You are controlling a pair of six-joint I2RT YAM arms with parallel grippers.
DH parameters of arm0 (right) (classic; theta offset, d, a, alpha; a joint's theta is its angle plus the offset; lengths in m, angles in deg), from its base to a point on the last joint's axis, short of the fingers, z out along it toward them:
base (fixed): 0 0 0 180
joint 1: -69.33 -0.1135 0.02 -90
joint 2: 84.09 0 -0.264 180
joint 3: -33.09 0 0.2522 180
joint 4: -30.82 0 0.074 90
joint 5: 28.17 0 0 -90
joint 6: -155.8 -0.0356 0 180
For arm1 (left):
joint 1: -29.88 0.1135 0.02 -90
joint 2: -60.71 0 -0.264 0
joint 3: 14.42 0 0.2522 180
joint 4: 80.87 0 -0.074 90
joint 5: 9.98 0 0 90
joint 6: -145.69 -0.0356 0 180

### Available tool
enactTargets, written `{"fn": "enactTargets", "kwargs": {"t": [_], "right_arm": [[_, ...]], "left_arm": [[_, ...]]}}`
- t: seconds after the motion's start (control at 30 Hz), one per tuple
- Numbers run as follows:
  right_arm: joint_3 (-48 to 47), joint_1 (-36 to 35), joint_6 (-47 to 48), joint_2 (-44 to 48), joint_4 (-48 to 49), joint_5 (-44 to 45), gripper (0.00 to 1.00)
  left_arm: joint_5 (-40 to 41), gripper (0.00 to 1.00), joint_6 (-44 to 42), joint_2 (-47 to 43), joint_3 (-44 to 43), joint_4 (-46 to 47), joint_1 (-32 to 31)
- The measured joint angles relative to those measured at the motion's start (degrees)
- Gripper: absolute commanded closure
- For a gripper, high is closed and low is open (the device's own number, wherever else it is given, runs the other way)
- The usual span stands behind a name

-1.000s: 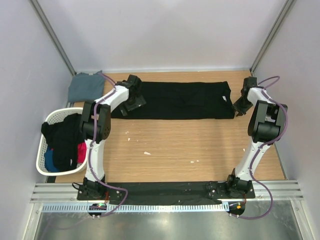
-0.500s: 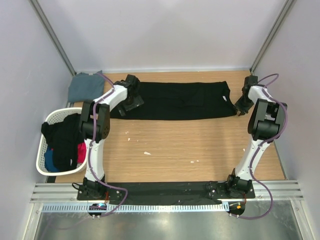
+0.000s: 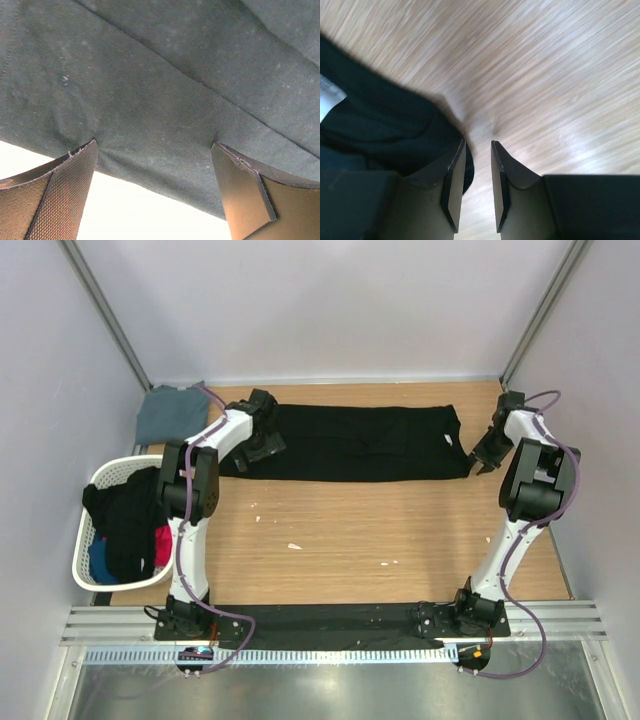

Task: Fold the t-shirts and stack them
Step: Fold the tshirt

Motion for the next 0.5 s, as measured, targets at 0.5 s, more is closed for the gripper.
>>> {"fn": "enactTargets", "kwargs": {"t": [0.5], "right_arm": [[-3.9, -5.6, 4.1, 11.5, 3.1, -13.5, 0.64]], "left_arm": [[-1.7, 0.04, -4.3, -1.5, -2.0, -0.5, -0.2]]}}
